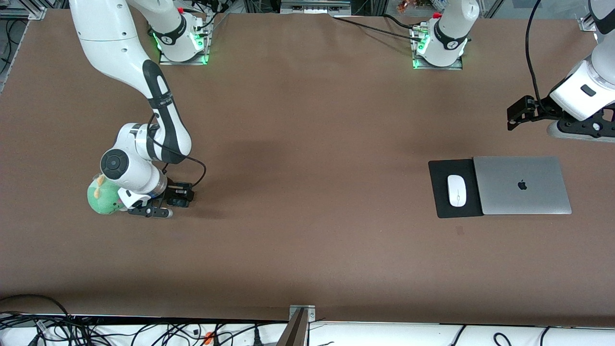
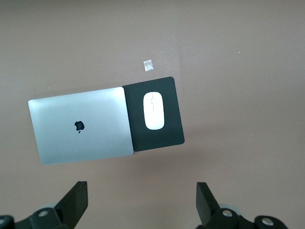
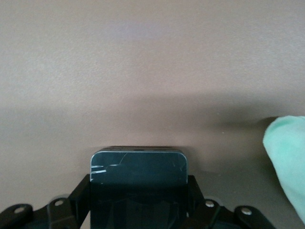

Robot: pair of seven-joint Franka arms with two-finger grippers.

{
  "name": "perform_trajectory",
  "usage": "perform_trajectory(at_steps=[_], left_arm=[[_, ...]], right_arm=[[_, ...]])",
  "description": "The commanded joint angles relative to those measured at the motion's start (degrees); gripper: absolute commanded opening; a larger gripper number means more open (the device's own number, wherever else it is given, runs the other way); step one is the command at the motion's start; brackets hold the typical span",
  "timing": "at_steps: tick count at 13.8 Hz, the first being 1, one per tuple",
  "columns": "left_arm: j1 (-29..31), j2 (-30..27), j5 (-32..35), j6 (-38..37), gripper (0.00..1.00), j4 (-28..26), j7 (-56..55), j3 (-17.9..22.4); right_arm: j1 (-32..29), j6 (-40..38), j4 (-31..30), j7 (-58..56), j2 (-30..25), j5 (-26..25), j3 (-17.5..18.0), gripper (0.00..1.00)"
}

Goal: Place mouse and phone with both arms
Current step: 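Lower the black phone beside the green plush and open the right gripper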

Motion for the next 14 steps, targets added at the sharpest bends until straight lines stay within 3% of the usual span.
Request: perform_trajectory(at_steps=[1,2,6,9,14], left_arm=[[-0.75,-0.35,0.11,-0.34,1.00,0.20,0.79,0.52],[-0.75,-0.35,0.11,-0.43,1.00,0.28,1.32,0.43],[-0.66,-0.35,0.11,-0.43,1.00,0.28,2.73,0.69],[-0.66,-0.35,0.11,-0.52,1.00,0.28,2.64,0.52],[-0.66,-0.35,0.11,-0.52,1.00,0.28,2.64,0.52]], right_arm=[[-1.00,0.27,-2.13,-4.95,-2.18,1.49,0.76,0.92],[-0.83,0.10,-2.13,-5.56,-2.27,1.49,0.76,1.00],[-0.65,-0.86,-1.25,-7.33,-2.79,1.40,0.76,1.00],[-1.00,-10.15,5.40,-6.71,-3.76,1.57,0.06,1.00],[-1.00,-23.25,14.04,-6.54,-8.32,1.57,-4.68,1.00]])
